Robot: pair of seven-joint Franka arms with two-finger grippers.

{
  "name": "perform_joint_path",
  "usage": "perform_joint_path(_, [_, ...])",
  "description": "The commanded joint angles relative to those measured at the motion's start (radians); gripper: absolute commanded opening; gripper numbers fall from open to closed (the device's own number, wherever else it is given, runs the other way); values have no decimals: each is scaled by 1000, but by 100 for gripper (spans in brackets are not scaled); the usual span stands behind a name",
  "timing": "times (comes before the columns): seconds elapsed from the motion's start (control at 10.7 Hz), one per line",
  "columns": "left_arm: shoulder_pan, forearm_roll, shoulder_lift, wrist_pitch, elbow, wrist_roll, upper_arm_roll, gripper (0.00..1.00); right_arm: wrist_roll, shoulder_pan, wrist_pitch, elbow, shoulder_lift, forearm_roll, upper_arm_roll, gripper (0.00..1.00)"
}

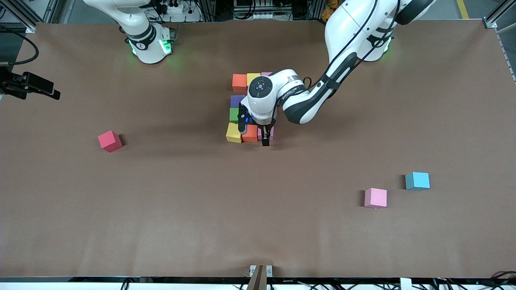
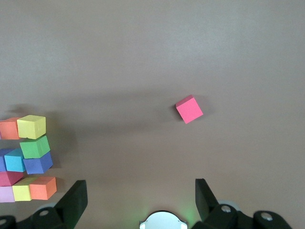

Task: Form number 2 with 11 blocks
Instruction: 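Lower the pink cube beside the orange cube with the left gripper, then open the left gripper and lift it off the pink cube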

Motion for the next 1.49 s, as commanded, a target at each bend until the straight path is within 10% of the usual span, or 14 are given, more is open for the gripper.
perform_joint_path(0.0, [7, -28, -34, -10, 14, -51, -2, 100, -11, -12, -3, 6, 2, 19, 2, 100])
perform_joint_path(1.4, [202, -130, -282, -266, 169, -563, -1, 100, -2, 5, -12, 6, -11, -61, 8, 100])
